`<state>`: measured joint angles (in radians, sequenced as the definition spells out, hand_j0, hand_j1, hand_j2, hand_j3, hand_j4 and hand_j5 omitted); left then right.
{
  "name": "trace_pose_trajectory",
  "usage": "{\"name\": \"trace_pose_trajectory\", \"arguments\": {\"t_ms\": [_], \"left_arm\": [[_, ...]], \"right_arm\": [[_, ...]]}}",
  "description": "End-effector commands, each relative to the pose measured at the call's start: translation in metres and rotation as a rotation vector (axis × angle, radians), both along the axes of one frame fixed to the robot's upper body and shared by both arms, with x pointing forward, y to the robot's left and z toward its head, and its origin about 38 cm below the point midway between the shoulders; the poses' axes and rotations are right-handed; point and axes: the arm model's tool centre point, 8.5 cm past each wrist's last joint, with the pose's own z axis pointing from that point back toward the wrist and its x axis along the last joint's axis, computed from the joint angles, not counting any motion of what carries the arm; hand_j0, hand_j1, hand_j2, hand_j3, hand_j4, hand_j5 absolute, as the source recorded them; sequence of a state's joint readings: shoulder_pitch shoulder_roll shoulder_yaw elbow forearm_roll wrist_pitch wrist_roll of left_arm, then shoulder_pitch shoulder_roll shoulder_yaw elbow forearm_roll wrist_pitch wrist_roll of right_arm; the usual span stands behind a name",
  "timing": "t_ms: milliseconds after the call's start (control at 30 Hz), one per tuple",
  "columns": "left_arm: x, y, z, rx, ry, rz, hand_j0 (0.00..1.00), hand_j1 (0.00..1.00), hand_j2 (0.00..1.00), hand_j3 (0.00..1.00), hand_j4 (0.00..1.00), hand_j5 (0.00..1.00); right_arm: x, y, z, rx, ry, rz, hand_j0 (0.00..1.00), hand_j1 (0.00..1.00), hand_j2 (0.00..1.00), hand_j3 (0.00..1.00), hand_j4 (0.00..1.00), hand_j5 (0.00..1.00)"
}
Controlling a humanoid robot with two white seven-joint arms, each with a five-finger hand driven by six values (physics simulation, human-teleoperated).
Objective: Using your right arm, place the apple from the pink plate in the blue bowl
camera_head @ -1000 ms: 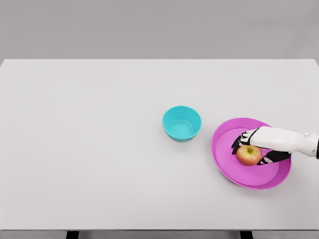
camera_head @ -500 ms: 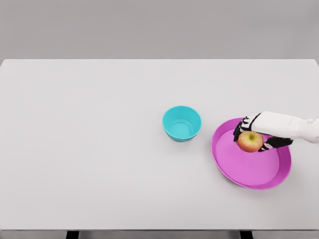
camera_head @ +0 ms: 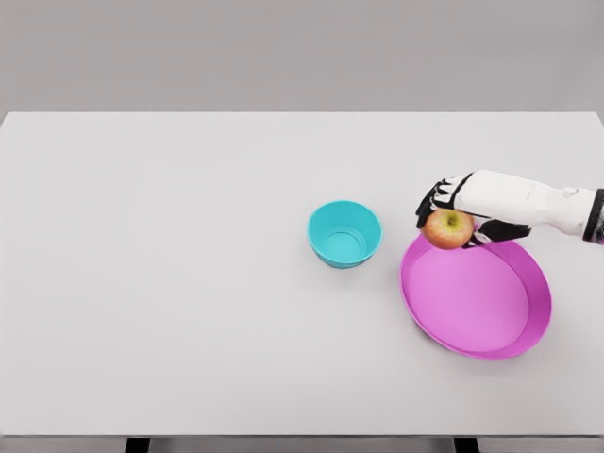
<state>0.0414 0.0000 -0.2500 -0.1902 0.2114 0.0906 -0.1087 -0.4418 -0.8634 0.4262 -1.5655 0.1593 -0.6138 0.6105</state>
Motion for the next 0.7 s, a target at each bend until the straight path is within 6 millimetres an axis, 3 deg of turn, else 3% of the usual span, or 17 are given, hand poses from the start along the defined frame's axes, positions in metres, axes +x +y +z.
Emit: {"name": "trace_pose_trajectory", "arguments": {"t_ms": [0,667], "left_arm": [[0.0,0.0,0.0,0.0,0.0,0.0,1.0,1.0,1.0,1.0,1.0,1.0],[0.0,0.0,0.0,0.0,0.0,0.0,1.0,1.0,1.0,1.0,1.0,1.0]], "right_arm": [[0.001,0.009,-0.003,0.029,0.004,0.01,0.53,0.53,0.53,0.53,0.53,0.53],[0.038,0.064,-0.011,0.067,-0.006,0.062,0.53,0.53,0.53,0.53,0.53,0.53]]}}
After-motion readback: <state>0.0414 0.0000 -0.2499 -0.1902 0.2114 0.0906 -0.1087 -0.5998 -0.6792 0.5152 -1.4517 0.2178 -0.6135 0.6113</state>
